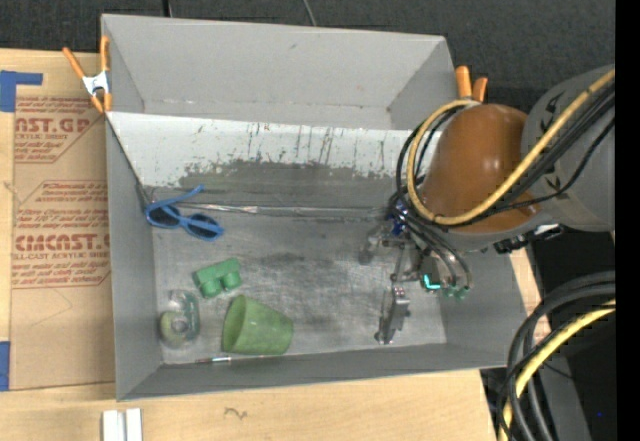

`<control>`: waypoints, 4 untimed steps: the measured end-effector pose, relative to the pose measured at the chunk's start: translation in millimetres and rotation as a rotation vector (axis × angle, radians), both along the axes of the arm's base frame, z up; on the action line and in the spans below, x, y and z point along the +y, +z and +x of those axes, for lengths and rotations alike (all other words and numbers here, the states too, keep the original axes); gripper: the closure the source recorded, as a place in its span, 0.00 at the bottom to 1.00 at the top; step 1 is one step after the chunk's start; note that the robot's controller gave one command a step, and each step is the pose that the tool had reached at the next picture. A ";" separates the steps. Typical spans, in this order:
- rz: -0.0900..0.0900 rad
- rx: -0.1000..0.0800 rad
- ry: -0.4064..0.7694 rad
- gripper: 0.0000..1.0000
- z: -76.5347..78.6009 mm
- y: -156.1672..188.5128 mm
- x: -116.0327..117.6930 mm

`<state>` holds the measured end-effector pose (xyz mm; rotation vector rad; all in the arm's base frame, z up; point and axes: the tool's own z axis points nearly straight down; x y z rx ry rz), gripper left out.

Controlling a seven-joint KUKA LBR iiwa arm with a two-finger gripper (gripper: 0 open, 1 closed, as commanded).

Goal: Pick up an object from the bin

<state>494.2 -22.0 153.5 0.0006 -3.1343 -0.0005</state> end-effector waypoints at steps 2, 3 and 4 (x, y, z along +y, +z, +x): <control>0.004 -0.009 0.346 0.00 10.6 -27.6 143.7; 0.002 -0.031 0.428 0.00 -8.8 -74.9 152.1; 0.002 -0.016 0.426 1.00 -12.6 -76.5 151.5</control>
Offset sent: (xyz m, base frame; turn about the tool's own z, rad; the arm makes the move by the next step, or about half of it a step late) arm -0.0091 0.0861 -0.0141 -0.2571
